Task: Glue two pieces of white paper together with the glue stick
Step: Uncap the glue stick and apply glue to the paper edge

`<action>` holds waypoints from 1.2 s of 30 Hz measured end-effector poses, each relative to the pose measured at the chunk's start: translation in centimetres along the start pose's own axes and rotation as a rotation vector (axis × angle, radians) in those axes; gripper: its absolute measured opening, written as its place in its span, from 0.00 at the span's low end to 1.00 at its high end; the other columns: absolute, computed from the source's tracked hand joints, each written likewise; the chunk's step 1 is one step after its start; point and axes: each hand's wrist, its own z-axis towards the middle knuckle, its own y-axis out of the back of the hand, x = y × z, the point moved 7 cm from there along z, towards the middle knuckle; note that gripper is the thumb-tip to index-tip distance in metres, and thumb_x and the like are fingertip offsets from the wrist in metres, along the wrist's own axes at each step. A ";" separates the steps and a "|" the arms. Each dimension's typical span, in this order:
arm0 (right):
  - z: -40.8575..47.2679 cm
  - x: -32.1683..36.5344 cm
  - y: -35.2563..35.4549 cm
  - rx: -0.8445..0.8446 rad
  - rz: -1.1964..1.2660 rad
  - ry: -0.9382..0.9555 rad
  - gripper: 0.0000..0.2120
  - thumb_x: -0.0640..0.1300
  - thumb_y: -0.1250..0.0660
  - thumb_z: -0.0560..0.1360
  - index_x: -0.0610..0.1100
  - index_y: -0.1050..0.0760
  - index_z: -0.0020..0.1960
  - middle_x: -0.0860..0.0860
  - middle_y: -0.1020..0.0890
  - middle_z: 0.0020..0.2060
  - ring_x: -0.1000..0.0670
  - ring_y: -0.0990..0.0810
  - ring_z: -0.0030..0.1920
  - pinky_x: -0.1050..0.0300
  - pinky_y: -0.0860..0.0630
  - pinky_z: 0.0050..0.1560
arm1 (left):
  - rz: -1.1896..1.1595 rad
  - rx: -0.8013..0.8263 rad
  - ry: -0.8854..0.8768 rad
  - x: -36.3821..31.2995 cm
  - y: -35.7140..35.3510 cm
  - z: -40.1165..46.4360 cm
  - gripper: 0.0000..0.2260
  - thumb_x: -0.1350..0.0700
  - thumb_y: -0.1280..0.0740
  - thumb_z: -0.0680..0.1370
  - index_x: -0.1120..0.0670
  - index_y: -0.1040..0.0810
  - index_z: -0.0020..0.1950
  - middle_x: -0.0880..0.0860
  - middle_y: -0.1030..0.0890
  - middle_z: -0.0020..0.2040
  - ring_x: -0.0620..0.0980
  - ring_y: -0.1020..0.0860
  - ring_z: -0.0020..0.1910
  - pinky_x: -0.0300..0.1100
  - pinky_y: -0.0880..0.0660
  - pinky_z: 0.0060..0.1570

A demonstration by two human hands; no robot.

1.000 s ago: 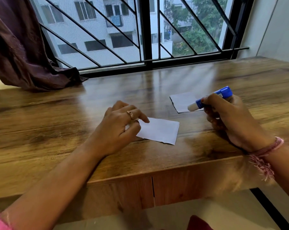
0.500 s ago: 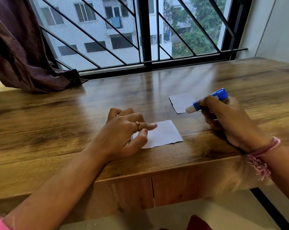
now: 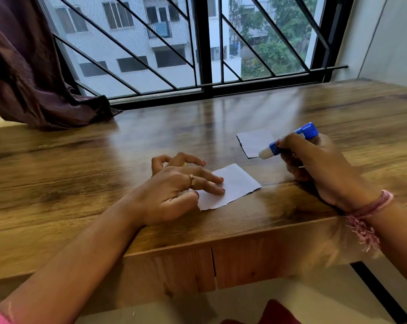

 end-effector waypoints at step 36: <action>1.3 -1.1 -1.5 0.121 -0.250 -0.021 0.07 0.44 0.33 0.73 0.41 0.22 0.48 0.48 0.17 0.33 0.53 0.26 0.26 0.63 0.32 0.22 | -0.012 0.052 0.091 1.5 -1.2 0.5 0.18 0.49 0.45 0.74 0.33 0.23 0.58 0.29 0.29 0.63 0.31 0.44 0.65 0.32 0.53 0.58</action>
